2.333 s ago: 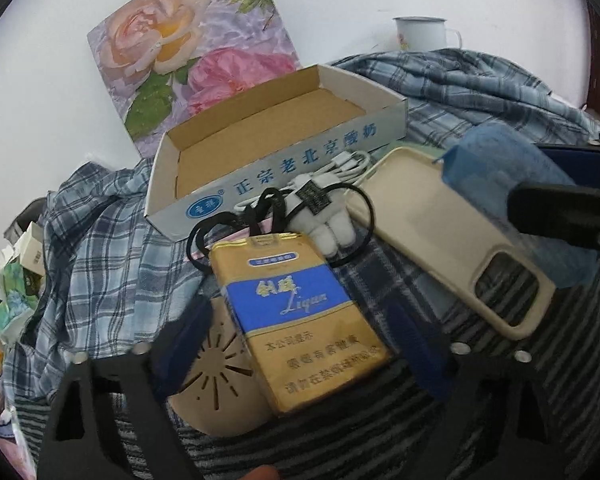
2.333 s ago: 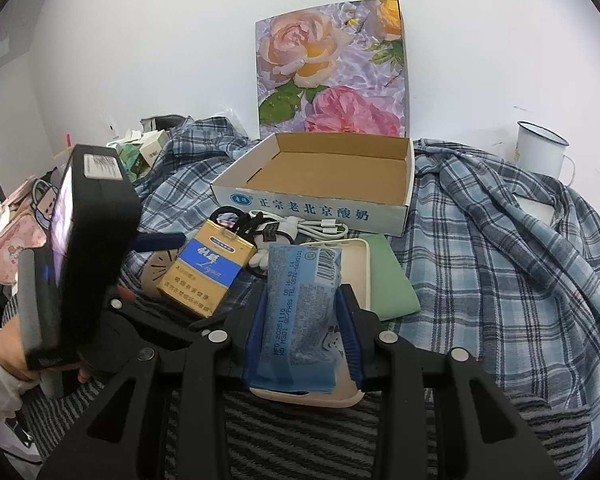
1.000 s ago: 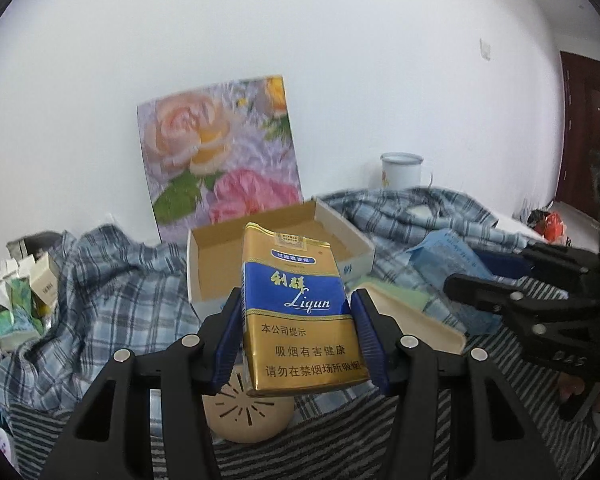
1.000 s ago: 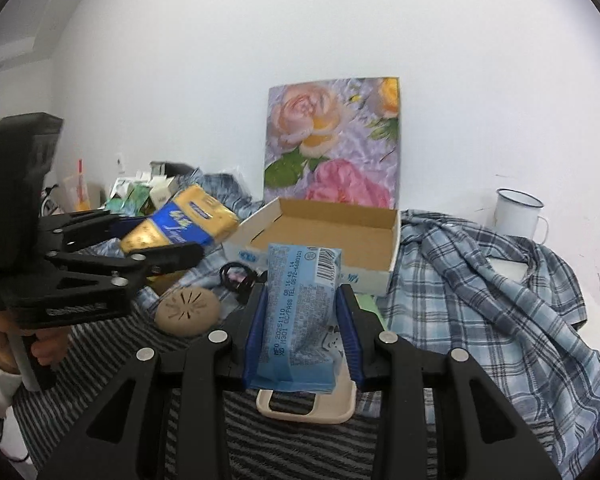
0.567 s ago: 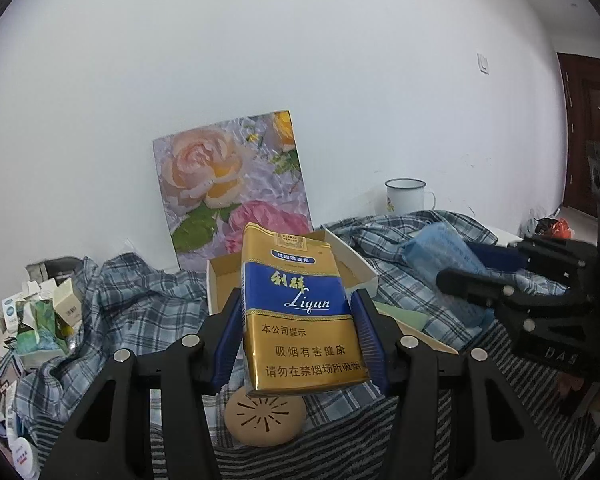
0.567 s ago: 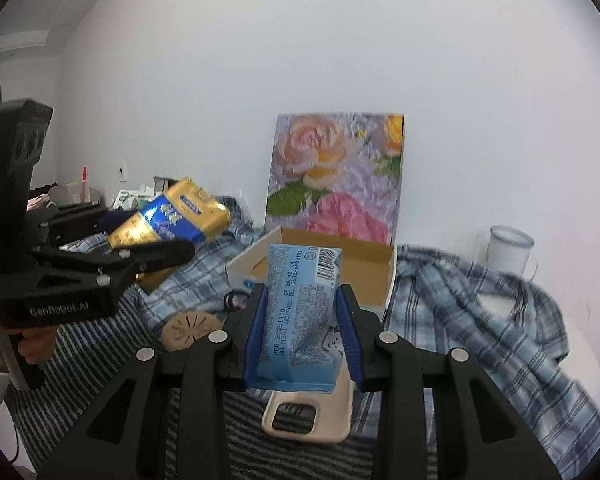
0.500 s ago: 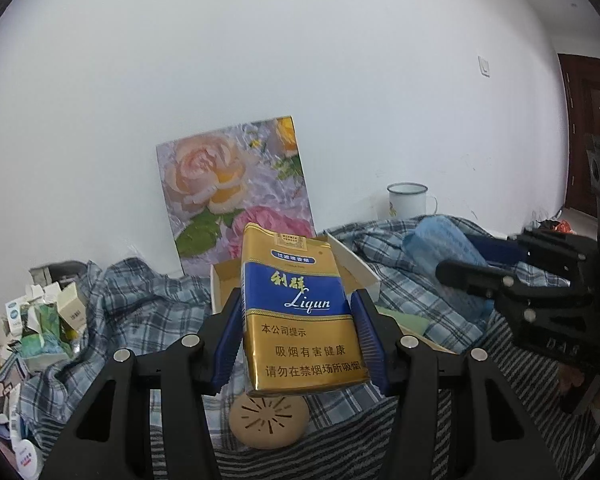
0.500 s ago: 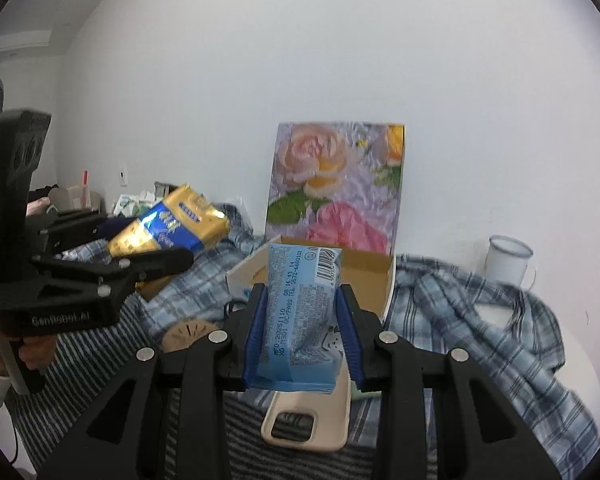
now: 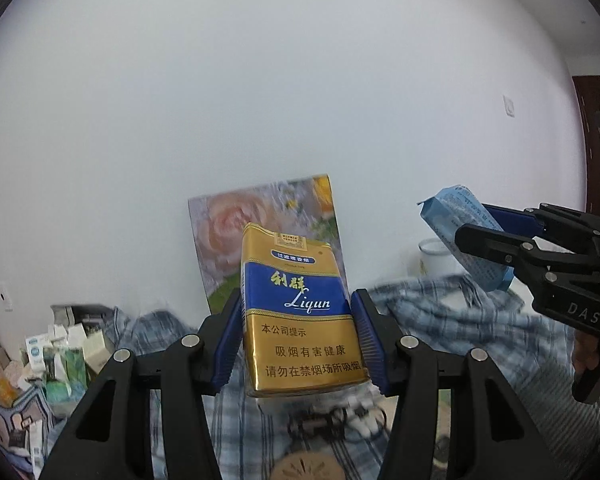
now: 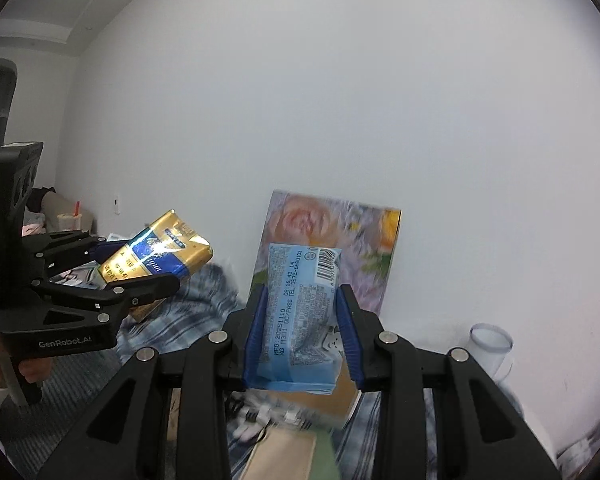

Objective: Organize soft objects

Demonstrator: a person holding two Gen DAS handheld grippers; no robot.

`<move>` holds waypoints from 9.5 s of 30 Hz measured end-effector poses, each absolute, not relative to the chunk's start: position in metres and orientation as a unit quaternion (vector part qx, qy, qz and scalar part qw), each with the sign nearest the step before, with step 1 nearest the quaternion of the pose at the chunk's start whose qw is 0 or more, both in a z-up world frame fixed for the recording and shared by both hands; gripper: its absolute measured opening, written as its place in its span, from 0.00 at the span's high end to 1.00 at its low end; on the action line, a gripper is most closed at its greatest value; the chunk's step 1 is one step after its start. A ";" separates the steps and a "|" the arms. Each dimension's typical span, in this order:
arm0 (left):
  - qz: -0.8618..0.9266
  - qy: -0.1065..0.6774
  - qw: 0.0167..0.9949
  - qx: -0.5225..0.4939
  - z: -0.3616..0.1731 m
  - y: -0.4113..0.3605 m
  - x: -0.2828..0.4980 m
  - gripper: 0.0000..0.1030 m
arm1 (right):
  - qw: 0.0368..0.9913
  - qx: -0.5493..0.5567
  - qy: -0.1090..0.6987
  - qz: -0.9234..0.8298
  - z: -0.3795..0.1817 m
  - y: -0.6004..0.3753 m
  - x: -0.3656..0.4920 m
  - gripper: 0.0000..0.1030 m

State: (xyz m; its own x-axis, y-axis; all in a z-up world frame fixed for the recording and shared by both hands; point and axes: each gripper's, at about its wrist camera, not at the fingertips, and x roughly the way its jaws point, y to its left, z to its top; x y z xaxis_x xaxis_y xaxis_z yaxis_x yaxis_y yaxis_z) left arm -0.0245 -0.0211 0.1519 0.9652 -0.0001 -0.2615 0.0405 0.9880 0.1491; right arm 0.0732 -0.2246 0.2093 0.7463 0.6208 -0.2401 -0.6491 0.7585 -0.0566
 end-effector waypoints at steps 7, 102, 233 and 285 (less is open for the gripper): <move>-0.004 0.096 0.992 0.080 0.188 -0.015 0.004 0.46 | 0.939 -0.084 0.070 0.327 0.248 -0.209 0.102 0.67; -0.014 0.391 0.920 -0.015 0.015 0.042 0.246 0.00 | 0.875 -0.055 0.396 0.274 0.042 -0.140 0.318 0.06; -0.084 0.460 0.883 0.042 -0.026 0.026 0.044 0.19 | 0.852 -0.095 0.385 0.341 0.044 -0.201 0.103 0.00; -0.092 0.347 0.933 -0.002 0.025 0.038 0.010 0.19 | 0.894 -0.153 0.293 0.303 0.085 -0.187 0.070 0.29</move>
State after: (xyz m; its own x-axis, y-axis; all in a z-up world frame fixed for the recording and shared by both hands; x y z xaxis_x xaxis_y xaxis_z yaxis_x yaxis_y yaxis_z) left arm 0.0102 0.0383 0.0252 0.7416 -0.1741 -0.6478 0.1708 0.9829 -0.0686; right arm 0.0699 -0.1868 0.0849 0.6455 0.4510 -0.6164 -0.6308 0.7699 -0.0973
